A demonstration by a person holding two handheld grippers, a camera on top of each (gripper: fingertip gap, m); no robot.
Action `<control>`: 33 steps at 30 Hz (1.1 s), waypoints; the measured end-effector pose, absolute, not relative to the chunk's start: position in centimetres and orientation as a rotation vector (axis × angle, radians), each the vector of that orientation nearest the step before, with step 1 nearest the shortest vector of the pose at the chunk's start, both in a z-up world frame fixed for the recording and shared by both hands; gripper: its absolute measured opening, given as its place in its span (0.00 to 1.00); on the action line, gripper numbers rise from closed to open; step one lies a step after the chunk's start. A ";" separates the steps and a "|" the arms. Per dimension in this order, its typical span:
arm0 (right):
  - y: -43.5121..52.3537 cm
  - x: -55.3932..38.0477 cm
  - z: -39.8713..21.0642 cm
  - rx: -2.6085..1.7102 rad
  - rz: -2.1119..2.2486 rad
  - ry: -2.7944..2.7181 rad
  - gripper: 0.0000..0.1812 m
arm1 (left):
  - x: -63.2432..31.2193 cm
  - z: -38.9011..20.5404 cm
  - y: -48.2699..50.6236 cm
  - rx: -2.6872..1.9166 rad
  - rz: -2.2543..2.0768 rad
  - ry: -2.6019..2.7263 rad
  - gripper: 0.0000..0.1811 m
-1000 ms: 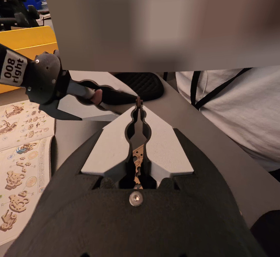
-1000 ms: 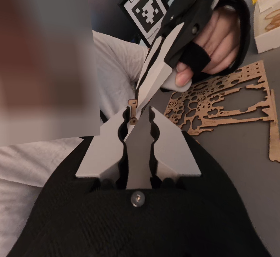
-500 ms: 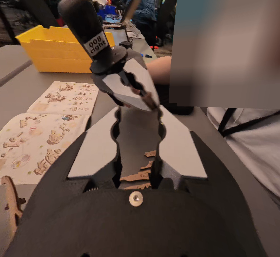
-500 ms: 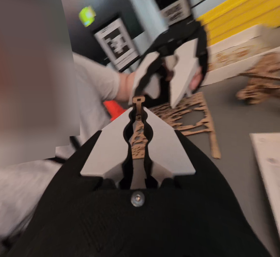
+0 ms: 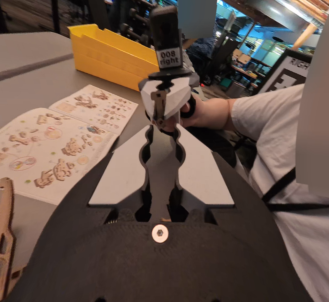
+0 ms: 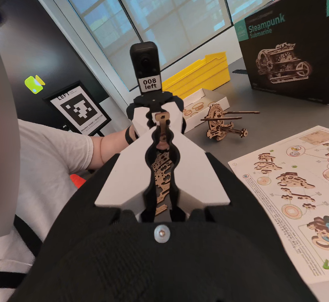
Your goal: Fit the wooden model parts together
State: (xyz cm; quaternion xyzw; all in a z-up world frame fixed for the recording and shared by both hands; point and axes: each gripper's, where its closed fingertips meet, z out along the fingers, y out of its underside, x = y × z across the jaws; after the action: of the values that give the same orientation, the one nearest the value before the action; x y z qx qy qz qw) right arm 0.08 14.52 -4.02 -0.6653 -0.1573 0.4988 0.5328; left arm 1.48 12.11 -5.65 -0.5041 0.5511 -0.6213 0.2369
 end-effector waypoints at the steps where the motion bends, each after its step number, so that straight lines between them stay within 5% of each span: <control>1: 14.5 0.0 -4.0 -1.584 1.198 -0.370 0.02 | 1.6 -5.3 12.4 -1.373 -1.700 1.478 0.10; 9: 15.0 0.3 -4.5 -1.608 1.141 -0.380 0.03 | 1.9 -5.8 13.0 -1.447 -1.682 1.433 0.04; 12: 15.1 1.1 -4.7 -1.617 1.057 -0.530 0.20 | 1.7 -5.4 12.0 -1.480 -1.854 1.427 0.04; 20: 11.2 2.4 -4.2 -1.376 0.749 -1.055 0.14 | 0.9 -6.1 8.9 -1.640 -2.232 1.493 0.04; 33: 5.6 -0.6 -3.2 -1.191 1.188 -1.200 0.01 | -1.1 -4.5 3.9 -1.445 -2.454 1.750 0.07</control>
State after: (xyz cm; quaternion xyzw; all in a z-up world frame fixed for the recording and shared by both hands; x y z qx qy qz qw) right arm -0.57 5.59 -3.22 -0.4950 -0.4989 0.4938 0.5121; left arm -1.12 3.94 -4.53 -0.4302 0.5209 -0.7304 -0.1006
